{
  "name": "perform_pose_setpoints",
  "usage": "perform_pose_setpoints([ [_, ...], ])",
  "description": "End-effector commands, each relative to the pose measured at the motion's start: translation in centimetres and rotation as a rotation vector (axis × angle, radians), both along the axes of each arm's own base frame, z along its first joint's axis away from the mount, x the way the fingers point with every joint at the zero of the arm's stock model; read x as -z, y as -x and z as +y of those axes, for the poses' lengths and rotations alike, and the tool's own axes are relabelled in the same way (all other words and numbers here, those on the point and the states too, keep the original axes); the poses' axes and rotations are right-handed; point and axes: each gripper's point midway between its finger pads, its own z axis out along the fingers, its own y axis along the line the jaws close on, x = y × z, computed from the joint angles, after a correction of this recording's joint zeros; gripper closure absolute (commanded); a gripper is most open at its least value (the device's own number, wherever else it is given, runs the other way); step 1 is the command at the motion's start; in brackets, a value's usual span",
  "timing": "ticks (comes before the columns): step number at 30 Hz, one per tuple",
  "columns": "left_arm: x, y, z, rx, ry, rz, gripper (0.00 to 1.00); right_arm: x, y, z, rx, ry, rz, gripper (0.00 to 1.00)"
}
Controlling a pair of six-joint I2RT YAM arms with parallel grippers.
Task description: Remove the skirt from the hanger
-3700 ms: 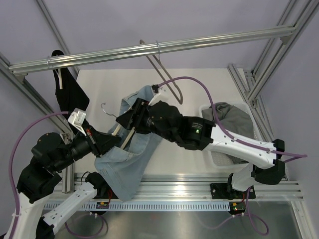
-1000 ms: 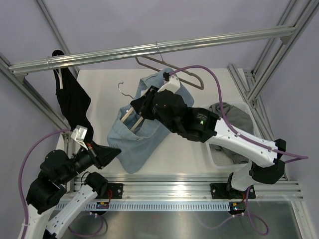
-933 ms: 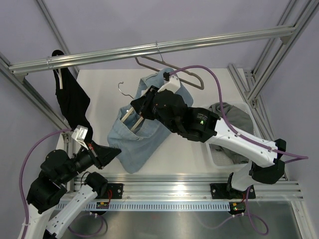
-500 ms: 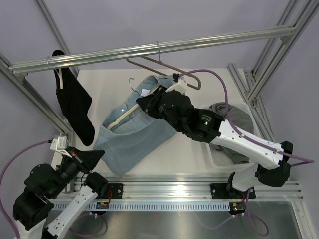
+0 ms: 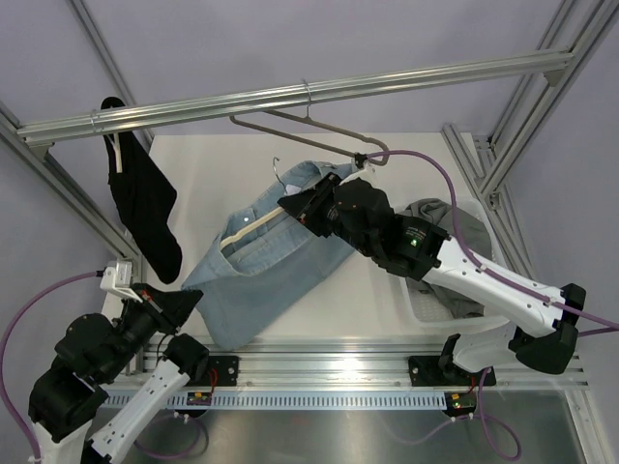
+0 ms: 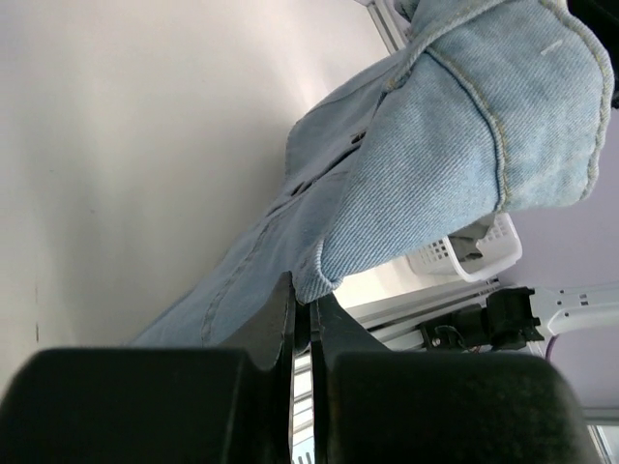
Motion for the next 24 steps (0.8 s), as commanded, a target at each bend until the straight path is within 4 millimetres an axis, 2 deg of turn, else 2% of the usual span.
perform_pose_setpoints([
  [1,1.2,-0.2,3.8,-0.19,-0.06,0.045,1.0,-6.0,-3.2,-6.0,0.208,-0.164,-0.099,1.0],
  [3,1.1,-0.2,3.8,-0.192,-0.058,0.043,1.0,-6.6,-3.4,-6.5,0.203,-0.199,-0.106,1.0],
  [6,1.9,-0.7,3.0,-0.175,-0.07,0.096,1.0,-6.9,-3.2,-6.2,0.162,-0.255,-0.087,1.0],
  [11,1.5,-1.3,0.0,-0.043,-0.032,0.057,1.0,-8.7,-2.4,-4.7,0.079,-0.325,-0.085,1.0],
  [15,2.4,-1.6,-0.9,-0.004,-0.063,0.09,1.0,-9.9,-2.1,-4.4,0.055,-0.384,-0.084,1.0],
  [20,3.2,-1.6,-1.8,0.044,-0.065,0.09,1.0,-10.7,-2.2,-4.7,0.056,-0.385,-0.099,1.0],
  [21,3.4,-1.6,-1.9,0.048,-0.068,0.093,1.0,-10.4,-2.4,-4.4,0.051,-0.371,-0.104,1.0],
  [22,3.2,-1.6,-2.2,0.062,-0.066,0.089,1.0,-11.0,-2.2,-4.1,0.029,-0.366,-0.12,1.0],
  [23,3.2,-1.7,-2.3,0.071,-0.069,0.086,1.0,-10.4,-2.5,-3.2,0.006,-0.331,-0.118,1.0],
  [24,2.9,-1.7,-2.4,0.072,-0.069,0.08,0.89,-10.2,-2.4,-2.5,-0.02,-0.299,-0.124,1.0],
])
